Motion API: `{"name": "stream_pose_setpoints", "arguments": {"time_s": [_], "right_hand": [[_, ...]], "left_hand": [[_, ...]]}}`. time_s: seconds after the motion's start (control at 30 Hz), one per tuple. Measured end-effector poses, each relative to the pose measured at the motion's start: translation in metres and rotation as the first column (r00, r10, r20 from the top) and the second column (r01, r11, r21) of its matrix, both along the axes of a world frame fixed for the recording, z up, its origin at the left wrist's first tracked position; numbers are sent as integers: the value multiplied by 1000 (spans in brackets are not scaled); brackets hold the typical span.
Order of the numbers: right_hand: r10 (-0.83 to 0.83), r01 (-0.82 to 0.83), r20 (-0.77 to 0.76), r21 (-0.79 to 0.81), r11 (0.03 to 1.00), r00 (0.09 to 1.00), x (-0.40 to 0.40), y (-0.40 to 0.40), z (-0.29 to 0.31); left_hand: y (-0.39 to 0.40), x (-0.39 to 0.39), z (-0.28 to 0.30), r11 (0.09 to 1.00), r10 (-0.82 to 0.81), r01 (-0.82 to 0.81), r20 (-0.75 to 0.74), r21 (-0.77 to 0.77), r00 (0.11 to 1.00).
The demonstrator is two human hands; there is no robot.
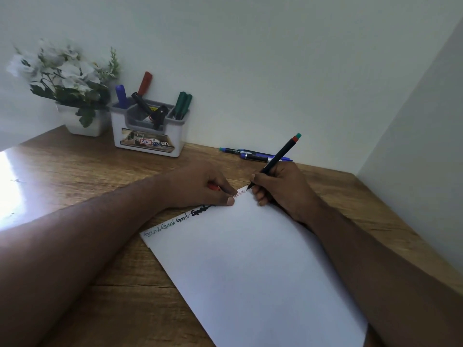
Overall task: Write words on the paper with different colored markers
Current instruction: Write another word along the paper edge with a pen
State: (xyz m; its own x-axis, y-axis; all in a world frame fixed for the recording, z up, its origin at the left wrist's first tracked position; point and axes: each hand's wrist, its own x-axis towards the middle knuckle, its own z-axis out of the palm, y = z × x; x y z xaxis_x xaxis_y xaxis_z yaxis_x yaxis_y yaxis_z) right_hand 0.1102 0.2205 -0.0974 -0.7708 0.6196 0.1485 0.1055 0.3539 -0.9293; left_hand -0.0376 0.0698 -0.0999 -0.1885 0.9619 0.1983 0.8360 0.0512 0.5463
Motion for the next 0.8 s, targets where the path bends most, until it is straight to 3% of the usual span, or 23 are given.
{"name": "stream_pose_setpoints", "arguments": {"time_s": [0.8], "right_hand": [[-57,57,11,-16,998,998,1,1,2]], "left_hand": [[0,1,0,1000,-1,1,-13,10,1000]]}}
